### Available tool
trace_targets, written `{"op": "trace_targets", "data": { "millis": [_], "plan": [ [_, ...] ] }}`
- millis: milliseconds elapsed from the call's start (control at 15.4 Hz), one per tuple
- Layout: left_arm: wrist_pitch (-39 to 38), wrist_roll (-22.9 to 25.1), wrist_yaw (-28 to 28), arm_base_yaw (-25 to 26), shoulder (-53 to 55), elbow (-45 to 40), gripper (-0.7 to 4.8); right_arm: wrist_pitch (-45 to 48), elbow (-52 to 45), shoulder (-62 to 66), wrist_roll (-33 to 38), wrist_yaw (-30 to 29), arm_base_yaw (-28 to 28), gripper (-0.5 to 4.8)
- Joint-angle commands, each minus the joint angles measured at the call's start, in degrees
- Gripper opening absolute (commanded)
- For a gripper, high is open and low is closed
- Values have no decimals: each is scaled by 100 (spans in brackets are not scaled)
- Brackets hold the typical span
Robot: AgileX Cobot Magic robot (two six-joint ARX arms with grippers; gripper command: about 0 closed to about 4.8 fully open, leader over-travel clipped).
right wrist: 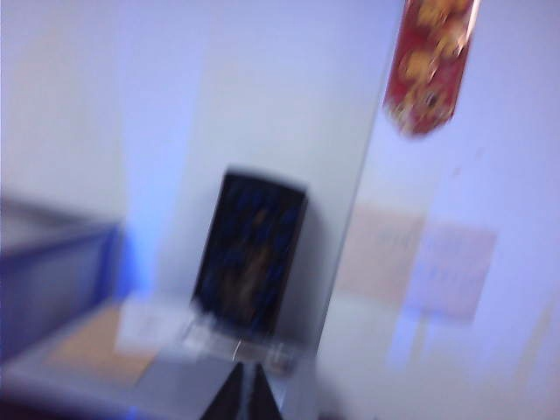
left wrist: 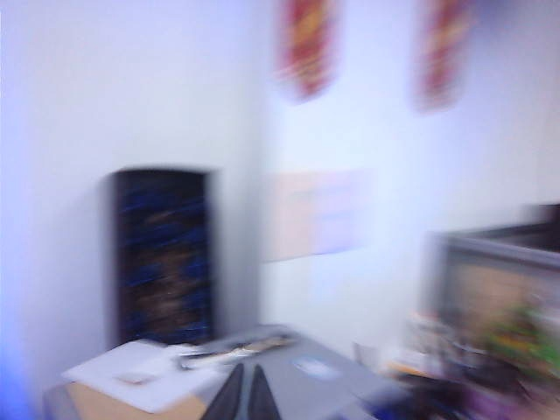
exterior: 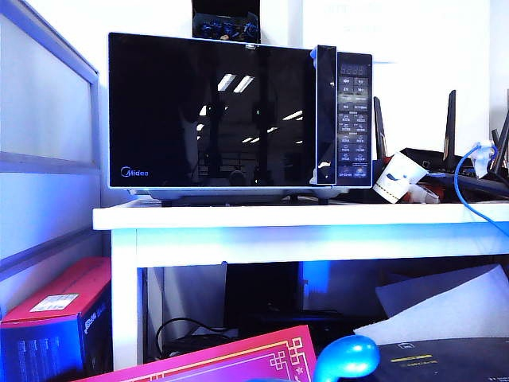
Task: Open the microwave door, place the box of snacks from the top of the microwave inside, then close the microwave door.
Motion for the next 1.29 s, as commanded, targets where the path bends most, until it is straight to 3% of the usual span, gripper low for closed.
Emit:
{"op": "trace_targets", "data": {
  "millis": [65, 259, 388, 518, 583, 647, 712, 971, 1100, 1295],
  "plan": [
    [-2564, 195, -15, -76, -1827, -127, -6, -1412, -326, -905, 216, -415, 4, -1],
    [-4144, 225, -203, -50, -3189, -758, -6, -1080, -2271, -2251, 223, -535, 2, -1],
    [-4070, -105, -129, -57, -4054, -1858, -6, -144, -4186, -3410, 400, -535, 0, -1],
    [-3582, -129, -59, -57, -4833, -3373, -5, 636, -5764, -4282, 579, -490, 0, -1],
    [-3143, -127, 286, -57, -5206, -4258, -5, 986, -6566, -4699, 647, -459, 0, -1],
    [-2566, -129, 649, -57, -5558, -5182, -5, 1283, -7230, -5029, 789, -452, -2, -1],
    [-1515, -138, 966, -57, -5897, -6470, -6, 1814, -8262, -5497, 855, -455, -2, -1],
    [914, -306, 1027, -63, -5943, -9038, -5, 2546, -10360, -6319, 1198, -455, 4, -1],
    [1034, -363, 723, -61, -5943, -9949, -5, 2529, -11230, -6557, 1349, -442, 0, -1],
    [1189, -341, 621, -55, -5914, -10469, -5, 2391, -11853, -6592, 1388, -358, -4, -1]
  ]
}}
